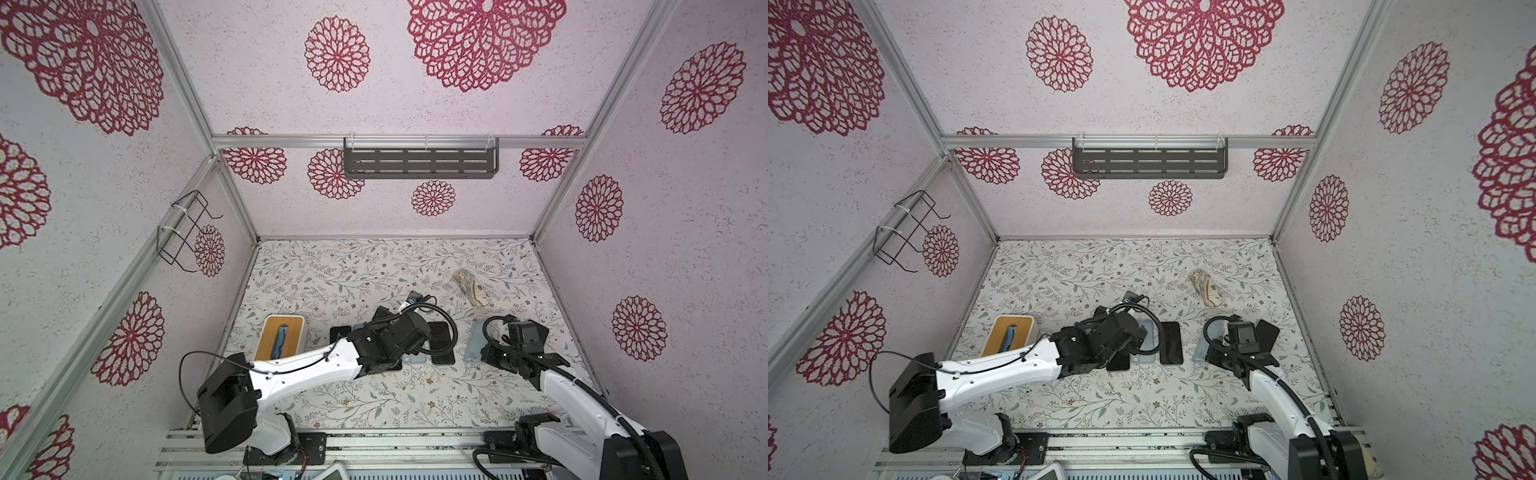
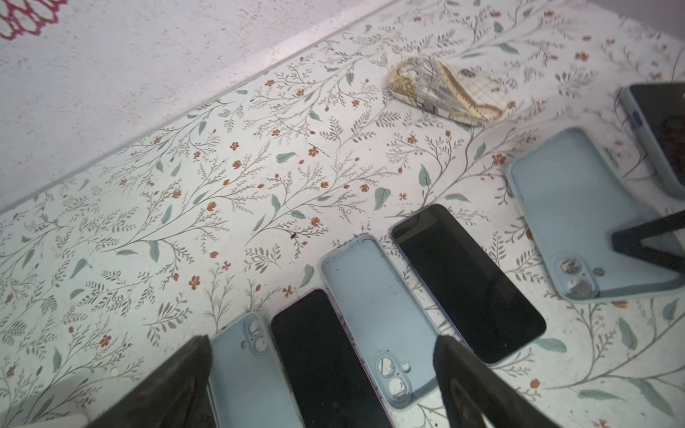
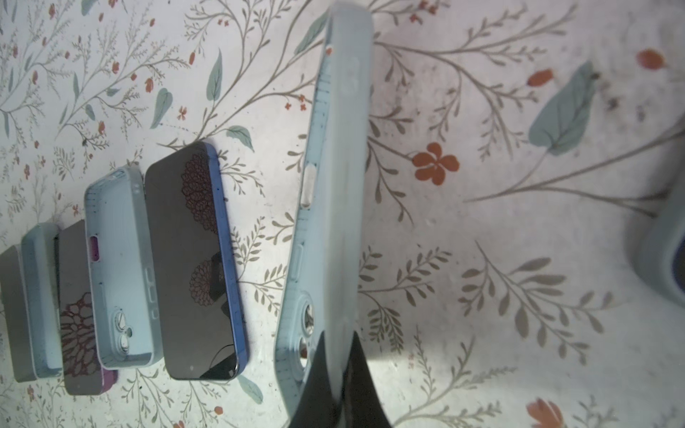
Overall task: Take the phone out of the phone case
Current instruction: Place the phone case at the center of the table.
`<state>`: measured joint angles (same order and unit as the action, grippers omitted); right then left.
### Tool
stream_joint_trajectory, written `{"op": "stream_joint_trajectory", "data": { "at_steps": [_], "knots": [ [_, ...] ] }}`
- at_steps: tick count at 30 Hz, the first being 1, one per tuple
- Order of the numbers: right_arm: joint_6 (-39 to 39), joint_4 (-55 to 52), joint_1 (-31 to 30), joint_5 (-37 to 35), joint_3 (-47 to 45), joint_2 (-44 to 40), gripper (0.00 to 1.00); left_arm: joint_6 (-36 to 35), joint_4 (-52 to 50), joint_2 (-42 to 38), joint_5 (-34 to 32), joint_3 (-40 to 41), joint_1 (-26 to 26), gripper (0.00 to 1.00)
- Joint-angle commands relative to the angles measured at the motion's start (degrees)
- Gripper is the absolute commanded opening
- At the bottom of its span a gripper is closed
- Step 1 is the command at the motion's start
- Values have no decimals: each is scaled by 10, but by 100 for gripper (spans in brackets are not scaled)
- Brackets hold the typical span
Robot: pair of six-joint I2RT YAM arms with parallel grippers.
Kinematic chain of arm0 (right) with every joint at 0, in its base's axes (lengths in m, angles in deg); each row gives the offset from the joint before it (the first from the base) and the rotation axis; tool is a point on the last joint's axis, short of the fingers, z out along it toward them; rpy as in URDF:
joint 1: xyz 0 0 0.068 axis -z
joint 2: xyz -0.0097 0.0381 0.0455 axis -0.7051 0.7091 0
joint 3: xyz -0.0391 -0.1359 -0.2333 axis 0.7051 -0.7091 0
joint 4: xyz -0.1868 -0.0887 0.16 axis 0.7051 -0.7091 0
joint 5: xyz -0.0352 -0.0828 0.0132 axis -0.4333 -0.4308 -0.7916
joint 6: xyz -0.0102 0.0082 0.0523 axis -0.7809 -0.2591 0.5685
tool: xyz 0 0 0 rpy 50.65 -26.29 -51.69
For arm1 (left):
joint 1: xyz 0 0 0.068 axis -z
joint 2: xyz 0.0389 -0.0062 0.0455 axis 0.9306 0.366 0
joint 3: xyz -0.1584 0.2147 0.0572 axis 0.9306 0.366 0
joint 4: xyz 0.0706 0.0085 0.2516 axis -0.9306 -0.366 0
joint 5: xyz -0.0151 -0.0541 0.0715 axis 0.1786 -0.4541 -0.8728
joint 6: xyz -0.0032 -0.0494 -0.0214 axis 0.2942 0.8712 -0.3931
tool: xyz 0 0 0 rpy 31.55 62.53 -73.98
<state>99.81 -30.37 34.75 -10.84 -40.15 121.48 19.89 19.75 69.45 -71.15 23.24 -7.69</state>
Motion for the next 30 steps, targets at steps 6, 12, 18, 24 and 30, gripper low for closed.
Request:
{"op": "stream_joint_trajectory", "data": {
  "at_steps": [6, 12, 18, 24, 30],
  "knots": [
    [-68, -30, -21, -29, 63, 71, 0, 50, -113, -94, 22, -9, -56, 97],
    [-100, -62, -68, -61, 106, 134, 0, 51, -147, -132, 33, -9, -91, 97],
    [-127, -77, -85, -64, 132, 168, 0, 47, -162, -134, 29, -16, -103, 97],
    [-151, -88, -96, -46, 161, 197, 0, 46, -166, -131, 32, -19, -107, 97],
    [-170, -98, -110, -35, 184, 233, 0, 47, -175, -130, 37, -22, -123, 97]
  ]
}}
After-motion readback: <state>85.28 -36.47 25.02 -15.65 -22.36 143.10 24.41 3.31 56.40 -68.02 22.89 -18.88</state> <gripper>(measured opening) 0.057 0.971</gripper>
